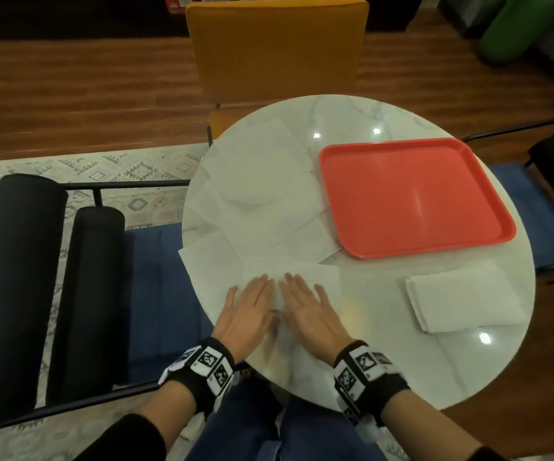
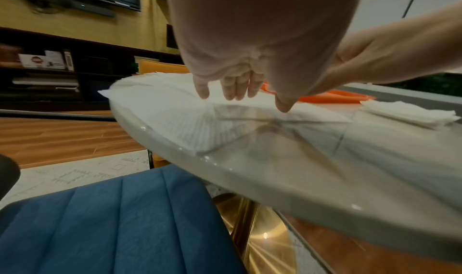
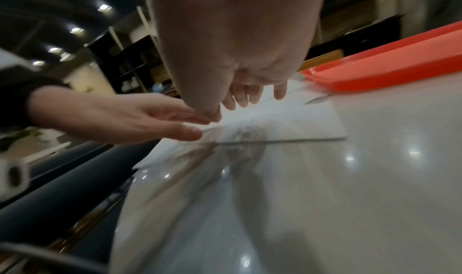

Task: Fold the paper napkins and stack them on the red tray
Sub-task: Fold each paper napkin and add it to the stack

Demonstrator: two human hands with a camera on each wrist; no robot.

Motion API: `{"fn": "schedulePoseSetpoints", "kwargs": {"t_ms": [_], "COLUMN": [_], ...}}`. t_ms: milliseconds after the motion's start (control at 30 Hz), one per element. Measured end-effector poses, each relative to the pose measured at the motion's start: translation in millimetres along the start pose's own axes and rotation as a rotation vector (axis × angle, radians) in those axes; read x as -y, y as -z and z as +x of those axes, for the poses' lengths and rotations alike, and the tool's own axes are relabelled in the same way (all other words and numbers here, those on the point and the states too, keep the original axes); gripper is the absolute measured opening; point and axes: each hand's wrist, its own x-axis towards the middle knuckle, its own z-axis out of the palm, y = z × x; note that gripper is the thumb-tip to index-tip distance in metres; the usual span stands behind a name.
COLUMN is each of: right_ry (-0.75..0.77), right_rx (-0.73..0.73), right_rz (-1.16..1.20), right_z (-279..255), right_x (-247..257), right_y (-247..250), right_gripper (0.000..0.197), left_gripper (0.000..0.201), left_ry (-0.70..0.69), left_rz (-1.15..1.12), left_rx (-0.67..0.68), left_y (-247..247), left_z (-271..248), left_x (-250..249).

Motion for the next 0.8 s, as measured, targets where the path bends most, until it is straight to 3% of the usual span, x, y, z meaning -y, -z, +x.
{"fn": "schedulePoseSetpoints", "kwargs": {"t_ms": [67, 200, 400, 567, 700, 800], "right_ry": [0.024, 0.045, -0.083, -0.160, -0.124, -0.166], "right_rx": [0.117, 0.133, 0.119, -0.093, -0.378, -0.423], "right_rz": [-0.011, -0.051, -0.114, -0.172, -0.172, -0.139], "right_z": [-0.2, -10.9, -38.9, -46.6, -34.2, -28.5], "right_x": [5.4, -17.5, -66.9, -80.1, -63.9, -56.9], "right_y": [-11.1, -25.6, -20.7, -27.1, -23.6, -11.8], "right_gripper": [0.059, 0.072, 0.054, 0.050, 0.028, 0.017], "left_gripper": [0.061, 0.064, 0.068, 0.068, 0.068, 0.075], "left_ry": [-0.001, -0.015, -0.024, -0.017, -0.002, -0.029], "left_rz": [0.063, 0.047, 0.062, 0.098, 0.102, 0.106], "left_rx": [0.045, 0.071, 0.070, 0.075, 0.064, -0.002], "left_y": [-7.8, -15.2, -15.7, -18.9, -15.8, -7.0], "left_z": [-1.0, -2.0, 1.4, 1.2, 1.2, 3.9], "left_x": [-0.7, 6.7, 10.7, 13.3, 11.8, 2.3]}}
